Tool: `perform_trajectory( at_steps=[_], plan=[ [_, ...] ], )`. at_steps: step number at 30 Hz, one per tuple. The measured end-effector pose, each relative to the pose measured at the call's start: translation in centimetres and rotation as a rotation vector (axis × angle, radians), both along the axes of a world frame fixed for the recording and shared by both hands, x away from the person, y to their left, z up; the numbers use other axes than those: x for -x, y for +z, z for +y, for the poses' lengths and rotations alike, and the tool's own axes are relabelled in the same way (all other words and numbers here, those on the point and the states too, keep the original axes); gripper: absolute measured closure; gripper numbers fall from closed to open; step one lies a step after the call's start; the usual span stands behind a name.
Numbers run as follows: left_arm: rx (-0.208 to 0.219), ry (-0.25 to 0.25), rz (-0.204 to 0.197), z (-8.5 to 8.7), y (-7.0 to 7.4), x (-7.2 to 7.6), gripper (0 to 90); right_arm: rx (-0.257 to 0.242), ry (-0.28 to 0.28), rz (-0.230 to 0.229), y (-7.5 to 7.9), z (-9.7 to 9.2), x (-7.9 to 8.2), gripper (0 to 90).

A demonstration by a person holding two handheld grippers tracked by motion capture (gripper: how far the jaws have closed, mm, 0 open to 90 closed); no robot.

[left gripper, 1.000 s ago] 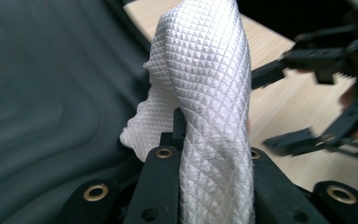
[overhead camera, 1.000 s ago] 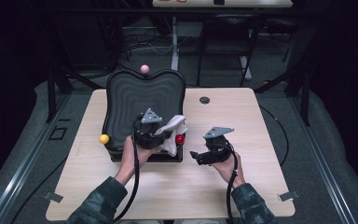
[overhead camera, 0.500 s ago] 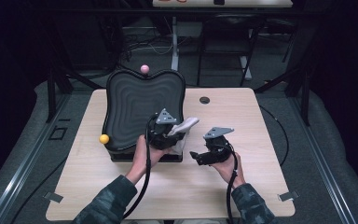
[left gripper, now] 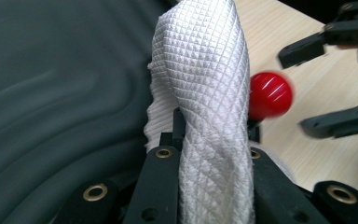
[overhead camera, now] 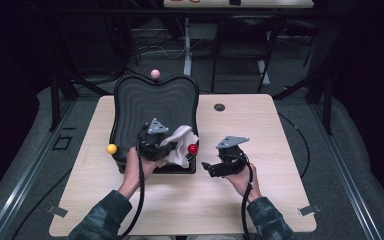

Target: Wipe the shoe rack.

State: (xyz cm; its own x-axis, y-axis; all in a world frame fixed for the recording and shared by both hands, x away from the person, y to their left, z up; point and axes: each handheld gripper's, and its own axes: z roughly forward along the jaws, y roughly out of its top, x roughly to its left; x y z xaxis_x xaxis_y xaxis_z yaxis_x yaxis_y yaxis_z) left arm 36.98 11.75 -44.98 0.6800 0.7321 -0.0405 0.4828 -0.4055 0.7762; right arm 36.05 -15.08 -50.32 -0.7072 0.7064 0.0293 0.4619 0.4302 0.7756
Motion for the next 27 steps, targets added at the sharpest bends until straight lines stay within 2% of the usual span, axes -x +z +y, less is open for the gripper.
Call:
perform_trajectory(
  at_steps=[3,4,5,6,7,8,9,11,12,13,14,15,16,17,20,21,22,26,27],
  plan=[
    [0.004,0.030,-0.008,2.1,0.0,0.6,84.4,-0.002,-0.010,-0.022,0.7,1.0,0.4,17.9],
    [0.004,0.030,-0.008,2.1,0.0,0.6,84.4,-0.002,-0.010,-0.022,0.7,1.0,0.4,17.9],
    [0.012,0.037,-0.009,2.7,0.1,0.7,84.4,-0.030,0.017,-0.040,1.0,1.8,0.7,20.7],
    [0.015,0.046,-0.008,3.1,0.1,0.9,84.4,-0.030,0.017,-0.040,1.0,1.8,0.7,20.7],
    [0.019,0.054,-0.010,3.6,0.1,1.0,84.4,0.014,-0.022,-0.063,1.3,2.2,1.0,21.6],
    [0.021,0.060,-0.010,4.1,0.2,1.0,84.4,-0.014,0.000,-0.070,1.4,2.6,1.0,24.0],
    [0.026,0.075,-0.013,4.9,0.2,1.2,84.4,0.003,-0.023,-0.101,1.7,3.2,1.3,26.6],
    [0.027,0.086,-0.017,5.5,0.4,1.3,84.4,-0.025,-0.014,-0.121,1.9,3.8,1.4,30.9],
    [0.027,0.086,-0.017,5.5,0.4,1.3,84.4,-0.025,-0.014,-0.121,1.9,3.8,1.4,30.9],
    [0.027,0.090,-0.018,5.8,0.5,1.3,84.4,0.012,-0.075,-0.148,2.1,4.3,1.5,35.6],
    [0.027,0.093,-0.019,6.0,0.6,1.4,84.4,0.012,-0.075,-0.148,2.1,4.3,1.5,35.6],
    [0.027,0.096,-0.022,6.2,0.7,1.4,84.4,-0.061,-0.015,-0.140,2.0,4.3,1.2,36.9],
    [0.028,0.099,-0.025,6.4,0.7,1.4,84.4,-0.060,-0.021,-0.147,2.0,4.5,1.2,40.7],
    [0.026,0.102,-0.025,6.5,0.8,1.4,84.4,-0.023,-0.059,-0.160,2.1,4.8,1.3,45.3],
    [0.024,0.107,-0.027,6.8,1.0,1.4,84.4,-0.024,-0.059,-0.159,2.1,5.2,1.1,50.2],
    [0.023,0.109,-0.027,6.9,1.0,1.4,84.4,-0.019,-0.060,-0.157,2.0,5.5,1.0,56.5],
    [0.024,0.110,-0.027,7.0,1.0,1.4,84.4,-0.024,-0.050,-0.154,1.9,5.6,0.9,58.9],
    [0.021,0.108,-0.028,7.2,1.0,1.5,84.4,-0.011,-0.050,-0.166,1.9,5.6,0.9,60.0],
    [0.022,0.110,-0.028,7.2,1.0,1.5,84.4,-0.011,-0.027,-0.179,1.8,5.6,0.9,60.3]
  ],
)
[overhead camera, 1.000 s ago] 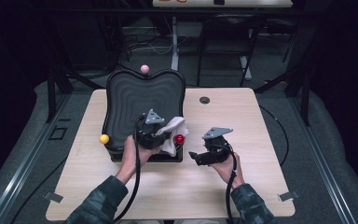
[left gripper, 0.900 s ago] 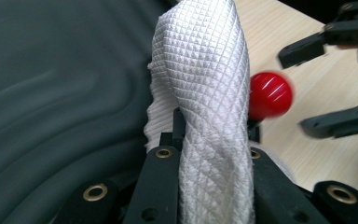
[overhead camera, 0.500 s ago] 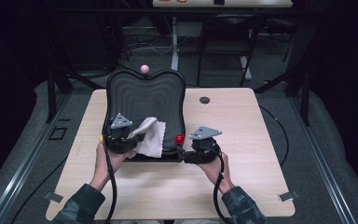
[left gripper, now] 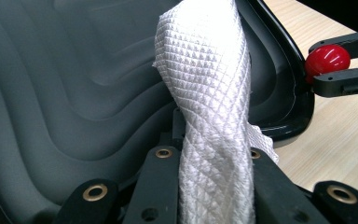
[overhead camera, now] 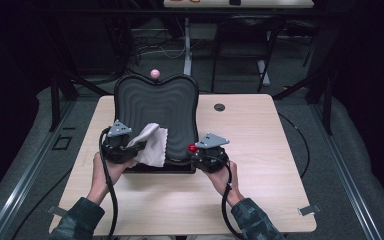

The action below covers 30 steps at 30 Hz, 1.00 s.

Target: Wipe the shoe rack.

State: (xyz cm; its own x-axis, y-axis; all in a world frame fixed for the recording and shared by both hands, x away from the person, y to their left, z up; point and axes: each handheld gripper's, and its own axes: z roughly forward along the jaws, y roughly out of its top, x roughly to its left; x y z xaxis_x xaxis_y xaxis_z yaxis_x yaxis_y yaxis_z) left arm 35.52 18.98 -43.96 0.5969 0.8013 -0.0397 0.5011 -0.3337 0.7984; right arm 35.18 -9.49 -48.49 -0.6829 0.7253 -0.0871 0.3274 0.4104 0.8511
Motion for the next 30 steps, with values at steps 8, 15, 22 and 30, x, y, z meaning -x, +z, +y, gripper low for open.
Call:
perform_trajectory(
  at_steps=[8,15,22,30],
  plan=[
    [-0.008,0.002,-0.009,0.4,0.5,0.2,84.4,-0.004,0.083,-0.016,-0.2,-0.4,-0.1,60.5],
    [-0.011,-0.002,-0.016,0.4,0.8,0.5,84.4,-0.003,0.165,-0.013,-0.2,-0.1,0.1,60.5],
    [-0.007,-0.013,-0.020,0.1,0.8,0.4,84.4,0.002,0.157,0.009,0.0,0.4,0.2,59.5],
    [-0.005,-0.067,-0.036,-2.0,1.2,-0.4,84.4,-0.048,0.092,0.034,0.6,-1.3,1.0,34.6]
  ],
)
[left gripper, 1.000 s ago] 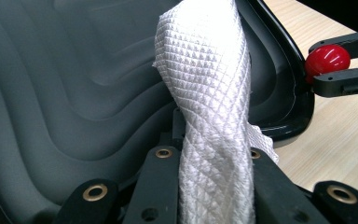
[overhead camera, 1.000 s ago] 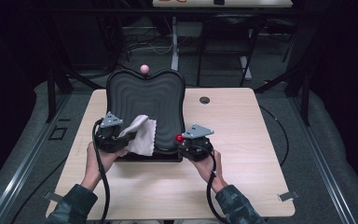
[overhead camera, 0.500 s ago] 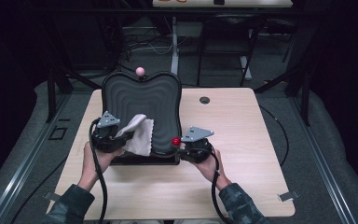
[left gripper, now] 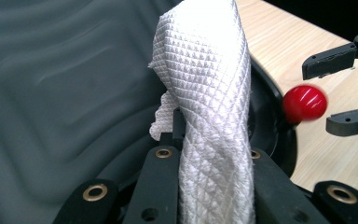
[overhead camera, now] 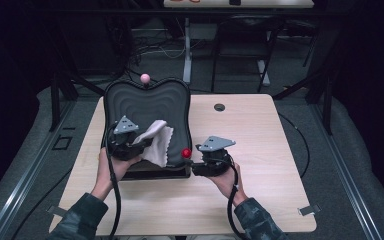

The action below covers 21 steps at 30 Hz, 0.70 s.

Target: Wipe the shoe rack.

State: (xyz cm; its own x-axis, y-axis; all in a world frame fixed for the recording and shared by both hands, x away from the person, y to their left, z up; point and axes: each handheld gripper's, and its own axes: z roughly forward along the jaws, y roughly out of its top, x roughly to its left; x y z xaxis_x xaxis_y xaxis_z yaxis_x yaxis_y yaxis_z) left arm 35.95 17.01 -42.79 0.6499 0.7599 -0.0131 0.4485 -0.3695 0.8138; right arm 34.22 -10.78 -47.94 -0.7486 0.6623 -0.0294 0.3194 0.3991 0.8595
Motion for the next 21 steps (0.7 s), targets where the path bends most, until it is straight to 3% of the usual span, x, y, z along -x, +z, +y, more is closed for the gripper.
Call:
perform_trajectory(
  at_steps=[2,11,21],
  plan=[
    [0.002,-0.016,-0.005,-0.9,0.2,-0.4,84.4,-0.002,-0.031,0.012,0.0,-0.7,0.0,31.3],
    [-0.046,-0.128,0.001,-5.1,0.3,-2.1,84.0,-0.020,-0.062,0.015,-0.4,-1.5,-0.1,30.6],
    [-0.010,-0.176,0.039,-7.5,-0.6,-3.9,84.0,-0.008,-0.094,-0.001,-0.5,-1.1,0.0,31.1]
  ],
)
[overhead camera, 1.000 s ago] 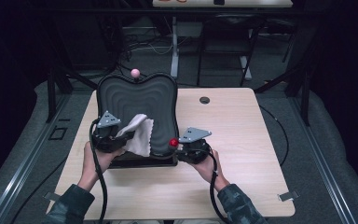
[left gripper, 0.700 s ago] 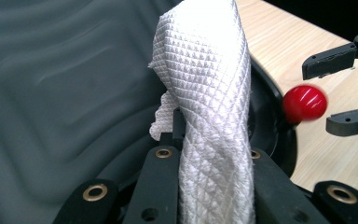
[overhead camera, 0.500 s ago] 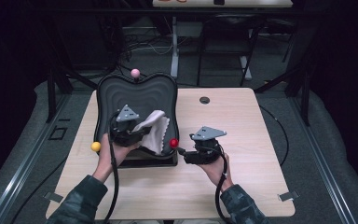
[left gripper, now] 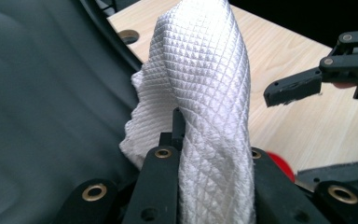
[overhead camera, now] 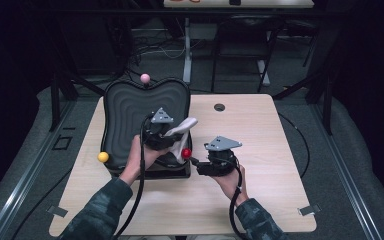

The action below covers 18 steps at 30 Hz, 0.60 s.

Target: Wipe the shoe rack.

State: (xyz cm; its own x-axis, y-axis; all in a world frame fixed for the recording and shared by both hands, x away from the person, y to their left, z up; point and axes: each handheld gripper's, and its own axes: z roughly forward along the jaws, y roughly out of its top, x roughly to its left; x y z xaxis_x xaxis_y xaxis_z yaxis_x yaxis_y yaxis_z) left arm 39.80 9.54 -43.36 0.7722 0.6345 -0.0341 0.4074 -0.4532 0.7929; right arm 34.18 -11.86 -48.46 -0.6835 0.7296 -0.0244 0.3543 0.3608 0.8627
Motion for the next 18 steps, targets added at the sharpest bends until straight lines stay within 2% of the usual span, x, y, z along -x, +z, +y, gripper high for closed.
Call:
perform_trajectory(
  at_steps=[1,3,4,9,10,12,14,18],
  plan=[
    [0.019,-0.015,0.017,-0.2,-0.1,-0.2,84.1,-0.012,0.006,-0.001,0.0,0.0,0.0,31.4],
    [0.027,-0.024,0.023,-0.4,-0.1,-0.3,84.1,-0.013,0.007,-0.001,0.0,0.0,0.0,31.4],
    [0.024,-0.044,0.040,-0.6,-0.3,-0.5,84.1,-0.016,0.014,0.001,0.0,0.0,0.0,31.3],
    [0.000,-0.064,0.057,-1.2,-0.9,-0.7,84.0,-0.018,0.032,-0.005,0.0,0.4,0.2,31.3],
    [-0.006,-0.062,0.053,-1.4,-1.0,-0.7,84.0,-0.018,0.032,-0.005,0.0,0.4,0.2,31.3],
    [-0.047,-0.066,0.036,-1.7,-1.3,-0.6,84.1,0.002,0.021,-0.016,0.1,0.8,0.4,31.6],
    [-0.088,-0.069,0.016,-2.0,-1.5,-0.5,84.1,0.001,0.027,-0.021,0.1,0.9,0.5,31.8],
    [-0.074,-0.069,0.011,-1.8,-1.9,-0.7,84.1,-0.013,0.059,-0.031,0.1,1.6,0.7,38.2]
  ],
)
